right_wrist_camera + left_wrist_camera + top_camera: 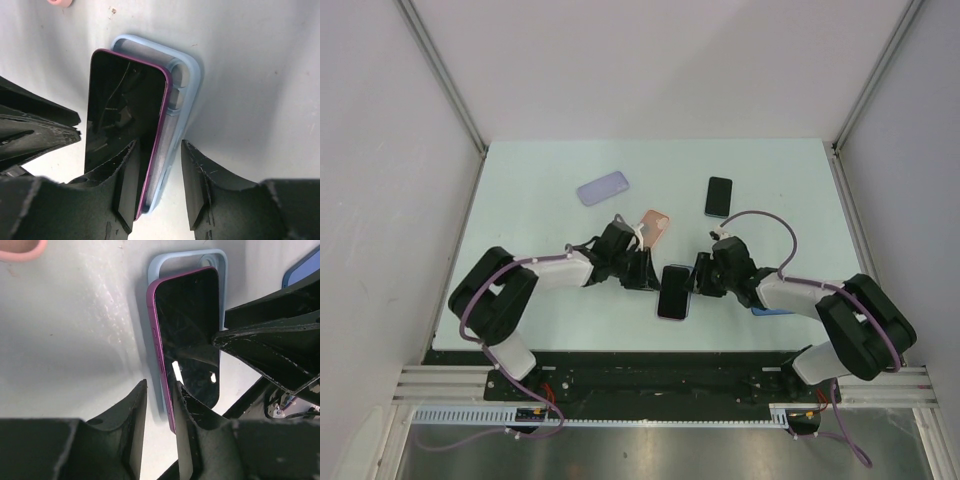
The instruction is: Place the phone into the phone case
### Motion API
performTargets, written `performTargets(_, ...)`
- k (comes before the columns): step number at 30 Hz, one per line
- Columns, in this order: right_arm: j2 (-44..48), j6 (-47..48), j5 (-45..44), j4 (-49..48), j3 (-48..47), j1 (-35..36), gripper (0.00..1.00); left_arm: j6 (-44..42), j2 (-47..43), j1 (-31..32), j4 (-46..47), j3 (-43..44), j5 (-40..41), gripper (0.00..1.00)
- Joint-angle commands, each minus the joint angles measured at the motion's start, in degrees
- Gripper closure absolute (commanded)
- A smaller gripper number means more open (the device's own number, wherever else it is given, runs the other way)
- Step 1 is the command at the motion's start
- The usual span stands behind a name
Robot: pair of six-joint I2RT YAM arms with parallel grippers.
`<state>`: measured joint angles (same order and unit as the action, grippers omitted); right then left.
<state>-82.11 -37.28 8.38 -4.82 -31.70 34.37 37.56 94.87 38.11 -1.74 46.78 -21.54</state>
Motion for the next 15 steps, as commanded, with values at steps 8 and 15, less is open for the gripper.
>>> performTargets(8, -3.76, 1.42, 2.6, -4.32, 0.33, -0.18, 0.7, 0.14, 3.39, 3.02, 5.87, 4.8, -3.42, 0.82)
performTargets(15, -4.03, 1.33, 3.92, -4.76, 0.33, -0.09, 0.71, -0.12, 6.02, 4.34, 4.82, 7.0, -2.19, 0.92)
